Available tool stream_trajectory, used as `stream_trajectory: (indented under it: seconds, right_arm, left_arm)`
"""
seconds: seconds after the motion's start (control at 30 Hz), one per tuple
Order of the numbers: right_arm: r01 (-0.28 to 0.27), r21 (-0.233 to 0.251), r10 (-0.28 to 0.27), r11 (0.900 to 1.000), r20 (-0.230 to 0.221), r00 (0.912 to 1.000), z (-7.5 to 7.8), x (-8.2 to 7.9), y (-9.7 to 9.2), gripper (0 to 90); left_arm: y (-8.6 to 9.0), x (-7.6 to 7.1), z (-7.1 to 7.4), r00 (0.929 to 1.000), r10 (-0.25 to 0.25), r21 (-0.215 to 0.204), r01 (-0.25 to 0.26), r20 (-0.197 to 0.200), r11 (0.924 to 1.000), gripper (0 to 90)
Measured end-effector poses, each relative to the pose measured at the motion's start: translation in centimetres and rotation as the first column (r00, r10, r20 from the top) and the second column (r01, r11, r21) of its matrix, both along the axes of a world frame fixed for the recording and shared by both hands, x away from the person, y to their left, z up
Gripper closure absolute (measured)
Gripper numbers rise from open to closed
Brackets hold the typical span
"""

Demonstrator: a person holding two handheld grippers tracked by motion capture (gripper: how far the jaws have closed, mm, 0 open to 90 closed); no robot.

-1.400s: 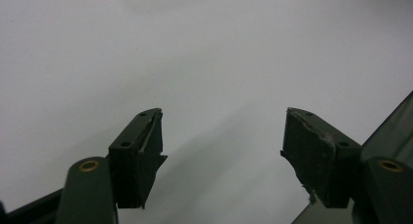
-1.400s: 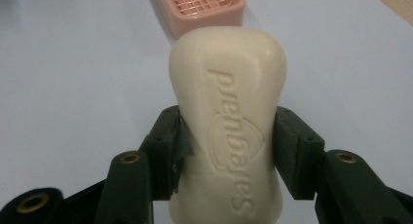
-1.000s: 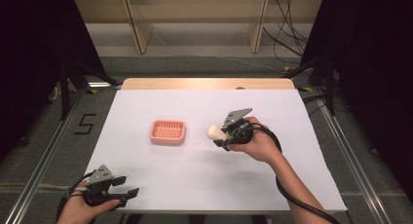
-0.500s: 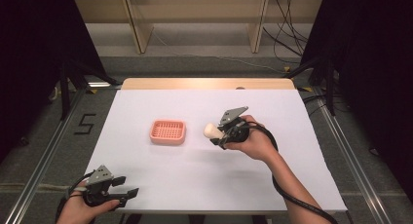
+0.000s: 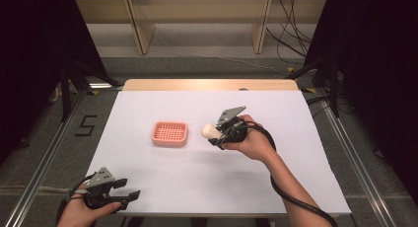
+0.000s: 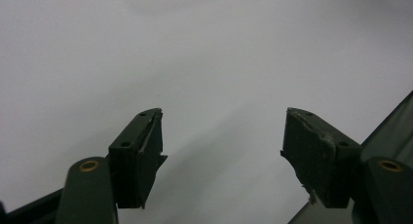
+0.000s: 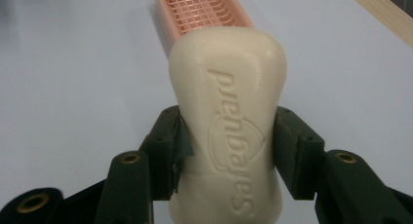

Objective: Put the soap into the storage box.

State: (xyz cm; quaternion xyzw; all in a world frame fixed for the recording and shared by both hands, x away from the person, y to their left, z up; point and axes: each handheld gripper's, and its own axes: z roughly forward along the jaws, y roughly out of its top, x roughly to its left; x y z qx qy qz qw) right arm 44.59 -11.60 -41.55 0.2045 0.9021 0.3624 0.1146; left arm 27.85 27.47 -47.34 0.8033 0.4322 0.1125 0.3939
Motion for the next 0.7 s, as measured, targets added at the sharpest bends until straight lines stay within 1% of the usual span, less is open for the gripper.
stream_trajectory:
  seconds: [0.03,0.07,0.1,0.13,0.2,0.3,0.37,0.43,0.47,0.5,0.57,0.63,0.7]
  right_arm:
    - [-0.01,0.009,0.01,0.9999,0.008,0.9999,0.0,0.1,0.1,50.4]
    - [-0.009,0.003,0.009,1.0,0.014,0.9999,0.0,0.2,0.2,50.5]
    - [-0.012,0.003,0.012,0.9999,0.006,0.9999,0.1,0.2,0.3,50.5]
    - [-0.004,0.006,0.004,1.0,0.009,1.0,0.1,0.1,0.4,50.5]
    - [-0.016,0.0,0.016,0.9999,0.016,0.9997,0.1,0.3,0.5,50.5]
    - [-0.011,0.006,0.011,0.9999,0.014,0.9998,0.2,0.3,0.7,50.5]
    - [-0.022,0.002,0.022,0.9998,0.016,0.9996,0.2,0.4,0.7,50.5]
    - [-0.015,0.007,0.015,0.9999,0.017,0.9997,0.2,0.4,0.9,50.5]
    - [-0.005,0.0,0.005,1.0,0.006,1.0,0.3,0.4,0.9,50.5]
    - [-0.013,0.002,0.013,0.9999,0.009,0.9999,0.2,0.4,1.0,50.5]
    - [-0.006,0.009,0.006,0.9999,0.013,0.9999,0.2,0.5,1.1,50.5]
    - [-0.015,0.001,0.015,0.9999,0.012,0.9998,0.3,0.6,1.1,50.5]
    - [-0.024,0.003,0.024,0.9997,0.026,0.9994,0.2,0.7,1.3,50.5]
  left_arm:
    - [0.0,0.0,0.0,1.0,0.001,-0.001,-0.001,0.002,1.0,30.7]
    - [0.0,0.0,0.0,1.0,0.001,-0.003,-0.001,0.003,1.0,30.7]
    - [0.0,0.0,0.0,1.0,0.003,-0.004,-0.003,0.003,1.0,30.7]
    - [0.0,0.0,0.0,1.0,0.002,-0.004,-0.002,0.005,1.0,30.7]
    - [0.0,0.0,0.0,1.0,0.001,-0.001,-0.001,0.002,1.0,30.7]
    - [0.0,0.0,0.0,1.0,0.003,-0.006,-0.003,0.003,1.0,30.7]
    - [0.0,0.0,0.0,1.0,0.003,-0.006,-0.003,0.004,1.0,30.7]
    - [0.0,0.0,0.0,1.0,0.003,-0.006,-0.003,0.006,1.0,30.7]
    - [0.0,0.0,0.0,1.0,0.003,-0.005,-0.003,0.004,1.0,30.7]
    - [0.0,0.0,0.0,1.0,0.005,-0.005,-0.005,0.008,1.0,30.7]
    - [0.0,0.0,0.0,1.0,0.003,-0.007,-0.003,0.004,1.0,30.7]
    - [0.1,0.1,0.0,1.0,-0.005,0.006,0.005,0.001,1.0,30.7]
    - [0.0,0.1,0.0,1.0,-0.005,0.005,0.005,0.001,1.0,30.7]
